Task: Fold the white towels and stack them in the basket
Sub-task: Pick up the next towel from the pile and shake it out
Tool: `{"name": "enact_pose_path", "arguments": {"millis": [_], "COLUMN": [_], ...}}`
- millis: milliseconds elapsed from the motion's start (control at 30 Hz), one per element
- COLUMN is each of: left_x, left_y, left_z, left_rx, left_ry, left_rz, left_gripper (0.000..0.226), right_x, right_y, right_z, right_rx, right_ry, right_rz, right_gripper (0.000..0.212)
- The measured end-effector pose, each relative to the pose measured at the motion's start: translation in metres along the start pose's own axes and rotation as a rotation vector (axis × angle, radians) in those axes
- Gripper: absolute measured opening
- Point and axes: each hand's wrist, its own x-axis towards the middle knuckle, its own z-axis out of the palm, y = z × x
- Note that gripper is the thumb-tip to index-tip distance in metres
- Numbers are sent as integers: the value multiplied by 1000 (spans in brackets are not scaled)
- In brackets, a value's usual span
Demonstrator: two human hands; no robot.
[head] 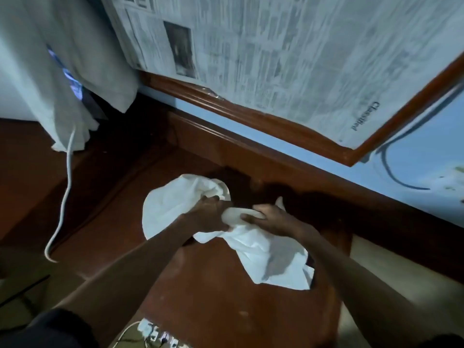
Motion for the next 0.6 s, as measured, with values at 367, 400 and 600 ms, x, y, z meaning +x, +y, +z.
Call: {"name": "enact_pose_path", "arguments": {"millis": [367,400,600], "left_x": [-43,-46,-53], "left_y": [294,325,495], "left_z": [-27,-23,11], "left_rx": [-276,-309,-454], "left_ry": [-289,-309,-306], "left_rz": [224,245,367], "left_gripper": [28,31,22], "right_x": [-269,-299,-467], "right_y": [122,139,232], "right_z": [-102,-109,-144], "right_rx": [15,53,125], "right_ry": [356,399,654], "right_rz": [-76,-84,-27], "right_gripper": [36,32,16]}}
